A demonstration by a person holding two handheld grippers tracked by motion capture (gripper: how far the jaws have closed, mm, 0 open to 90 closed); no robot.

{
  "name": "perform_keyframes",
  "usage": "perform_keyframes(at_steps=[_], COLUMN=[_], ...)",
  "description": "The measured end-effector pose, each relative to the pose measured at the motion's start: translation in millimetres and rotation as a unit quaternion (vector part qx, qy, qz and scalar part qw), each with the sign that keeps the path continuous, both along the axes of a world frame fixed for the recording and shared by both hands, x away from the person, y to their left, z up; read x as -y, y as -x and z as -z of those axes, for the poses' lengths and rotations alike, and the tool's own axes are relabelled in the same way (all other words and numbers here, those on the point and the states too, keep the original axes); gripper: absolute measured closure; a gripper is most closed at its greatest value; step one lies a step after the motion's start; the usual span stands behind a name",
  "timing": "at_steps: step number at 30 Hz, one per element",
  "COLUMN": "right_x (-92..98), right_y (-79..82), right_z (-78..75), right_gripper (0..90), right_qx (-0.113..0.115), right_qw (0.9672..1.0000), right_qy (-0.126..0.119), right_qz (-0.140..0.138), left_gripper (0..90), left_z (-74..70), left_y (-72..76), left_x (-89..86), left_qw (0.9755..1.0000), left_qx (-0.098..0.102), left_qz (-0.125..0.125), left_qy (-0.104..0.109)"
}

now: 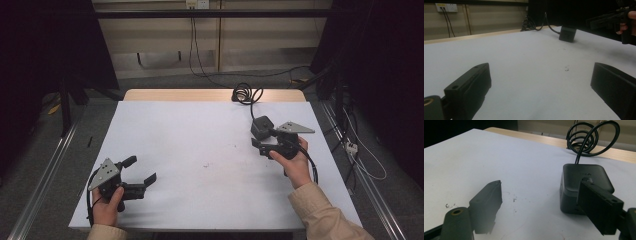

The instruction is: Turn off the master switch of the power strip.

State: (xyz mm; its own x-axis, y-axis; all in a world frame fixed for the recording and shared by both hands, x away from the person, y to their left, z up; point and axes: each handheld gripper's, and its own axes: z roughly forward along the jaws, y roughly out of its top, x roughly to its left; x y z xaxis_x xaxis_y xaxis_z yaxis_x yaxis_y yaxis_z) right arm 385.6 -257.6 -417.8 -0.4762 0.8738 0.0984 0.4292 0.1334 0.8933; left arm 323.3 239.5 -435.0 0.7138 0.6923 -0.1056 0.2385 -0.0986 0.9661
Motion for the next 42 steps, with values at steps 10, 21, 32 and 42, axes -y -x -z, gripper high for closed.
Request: perform_keyframes(at_steps=[10,21,32,42], right_x=[-4.3,-3.4,0.5,1.9], right_y=[19.9,36.3,48.7,60.9], right_z=[4.1,11.8,20.1,26.8], right_gripper=[14.9,13.6,12.5,12.2], right_qx=[-0.001,-0.004,-0.007,-0.009], right_qw=[0.9997,0.9992,0.9992,0.9990], right_qy=[0.015,0.019,0.015,0.014], right_qz=[-0.021,-0.036,-0.037,-0.041], left_gripper=[2.7,2.8,2.7,2.8], left_z=[-0.3,-0.3,-0.5,-0.6], left_y=[0.1,0.4,0.5,0.3], left_x=[-0.3,0.2,-0.1,0.1], left_qw=[1.0000,1.0000,1.0000,1.0000], left_qx=[0.002,0.001,0.002,0.002], left_qz=[-0.001,-0.002,-0.004,-0.002], left_qy=[-0.001,-0.001,-0.001,0.001])
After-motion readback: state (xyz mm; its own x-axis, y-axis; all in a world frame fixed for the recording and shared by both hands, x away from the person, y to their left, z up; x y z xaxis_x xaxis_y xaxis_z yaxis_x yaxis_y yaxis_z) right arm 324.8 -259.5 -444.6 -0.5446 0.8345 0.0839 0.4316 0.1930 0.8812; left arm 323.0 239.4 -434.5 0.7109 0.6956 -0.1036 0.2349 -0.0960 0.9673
